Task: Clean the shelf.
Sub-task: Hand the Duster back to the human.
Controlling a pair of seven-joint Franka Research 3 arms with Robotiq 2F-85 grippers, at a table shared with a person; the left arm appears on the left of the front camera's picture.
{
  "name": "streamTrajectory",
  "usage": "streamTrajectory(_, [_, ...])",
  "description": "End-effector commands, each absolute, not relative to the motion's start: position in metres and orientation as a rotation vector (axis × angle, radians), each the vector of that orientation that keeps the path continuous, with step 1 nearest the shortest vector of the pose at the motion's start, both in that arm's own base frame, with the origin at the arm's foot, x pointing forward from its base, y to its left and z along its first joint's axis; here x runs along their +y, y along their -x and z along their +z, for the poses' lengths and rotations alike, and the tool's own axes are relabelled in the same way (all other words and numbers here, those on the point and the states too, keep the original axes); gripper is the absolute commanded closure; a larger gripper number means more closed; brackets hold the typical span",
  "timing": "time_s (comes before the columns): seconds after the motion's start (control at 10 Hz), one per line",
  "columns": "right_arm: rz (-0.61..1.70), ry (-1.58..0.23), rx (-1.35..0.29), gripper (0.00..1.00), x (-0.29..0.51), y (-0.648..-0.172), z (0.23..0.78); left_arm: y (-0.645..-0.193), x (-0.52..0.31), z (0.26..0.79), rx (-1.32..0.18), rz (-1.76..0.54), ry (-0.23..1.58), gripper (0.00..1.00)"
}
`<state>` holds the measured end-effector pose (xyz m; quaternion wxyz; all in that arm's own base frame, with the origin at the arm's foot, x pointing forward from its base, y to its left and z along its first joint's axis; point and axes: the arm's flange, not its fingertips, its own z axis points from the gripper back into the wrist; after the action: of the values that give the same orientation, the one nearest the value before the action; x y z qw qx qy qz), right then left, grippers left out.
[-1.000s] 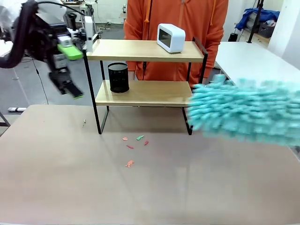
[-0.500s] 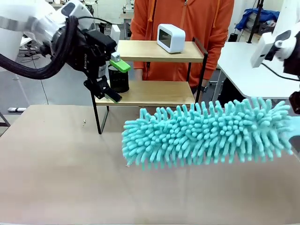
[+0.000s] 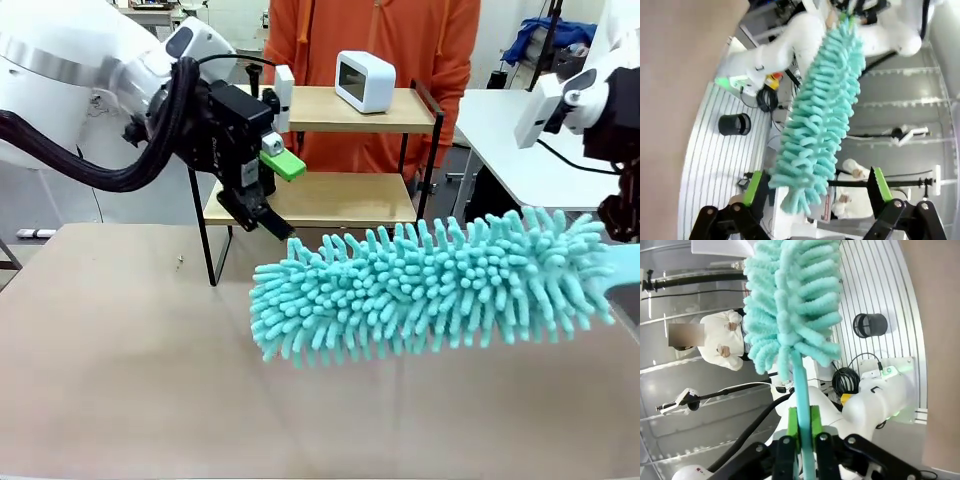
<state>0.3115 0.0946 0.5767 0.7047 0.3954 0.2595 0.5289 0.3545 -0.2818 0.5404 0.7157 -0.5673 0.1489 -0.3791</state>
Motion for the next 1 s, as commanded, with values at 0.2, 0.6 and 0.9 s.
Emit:
streamTrajectory(0.2, [1.171,-0.983,0.546,0.88,0.093,-0.332,0.59,-0.334,-0.304,0.527,0.385,-0.97,1.262,0.0])
streamTrajectory(0.6, [1.175,-1.02,0.531,0.88,0.088,-0.336,0.587,-0.33,-0.309,0.525,0.4,-0.996,1.248,0.0])
streamTrajectory(0.9, [1.176,-1.017,0.53,0.88,0.088,-0.337,0.586,-0.329,-0.308,0.525,0.397,-0.997,1.254,0.0])
